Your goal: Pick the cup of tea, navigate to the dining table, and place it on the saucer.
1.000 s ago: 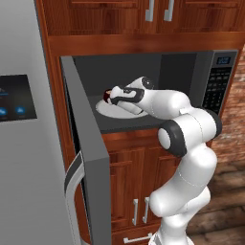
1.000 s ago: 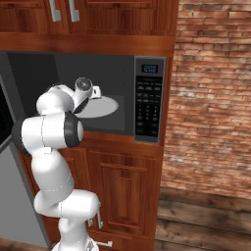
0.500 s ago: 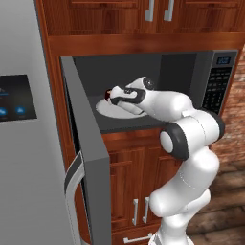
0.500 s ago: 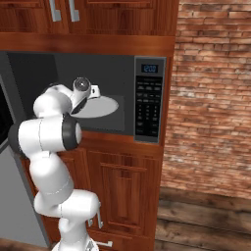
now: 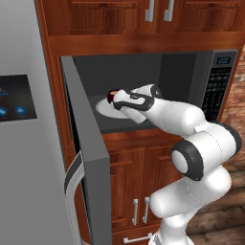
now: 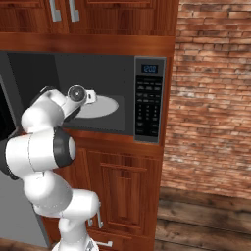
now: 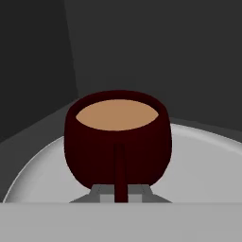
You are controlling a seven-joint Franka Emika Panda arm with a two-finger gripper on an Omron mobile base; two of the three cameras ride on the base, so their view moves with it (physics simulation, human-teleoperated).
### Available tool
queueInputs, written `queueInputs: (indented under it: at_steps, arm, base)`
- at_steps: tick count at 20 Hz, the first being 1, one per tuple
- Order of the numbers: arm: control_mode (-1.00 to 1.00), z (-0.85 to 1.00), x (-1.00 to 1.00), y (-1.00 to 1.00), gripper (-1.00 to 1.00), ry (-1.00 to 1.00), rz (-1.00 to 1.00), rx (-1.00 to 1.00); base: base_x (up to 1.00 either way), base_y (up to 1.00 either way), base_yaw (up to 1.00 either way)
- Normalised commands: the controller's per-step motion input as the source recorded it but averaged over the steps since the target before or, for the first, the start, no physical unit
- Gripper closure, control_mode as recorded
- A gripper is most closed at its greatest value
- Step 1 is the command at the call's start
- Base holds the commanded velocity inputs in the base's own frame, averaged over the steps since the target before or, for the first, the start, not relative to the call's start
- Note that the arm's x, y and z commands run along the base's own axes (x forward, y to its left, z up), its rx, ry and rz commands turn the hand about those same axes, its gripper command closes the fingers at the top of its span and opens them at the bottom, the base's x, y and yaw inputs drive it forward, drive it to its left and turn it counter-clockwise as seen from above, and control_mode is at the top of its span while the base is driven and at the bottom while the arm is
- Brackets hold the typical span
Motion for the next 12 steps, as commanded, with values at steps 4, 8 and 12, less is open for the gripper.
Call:
queueInputs:
  at_steps: [4, 8, 12]
  arm:
    - [-1.0, 0.01, -0.72, -0.43, 1.0, 0.04, 0.0, 0.0]
    - [-1.0, 0.12, -0.7, -0.51, 1.0, 0.12, 0.0, 0.0]
    - [-1.0, 0.26, -0.68, -0.46, 1.0, 0.14, 0.0, 0.0]
  base:
    - [0.0, 0.0, 0.0]
    - [0.0, 0.0, 0.0]
    - [0.0, 0.0, 0.0]
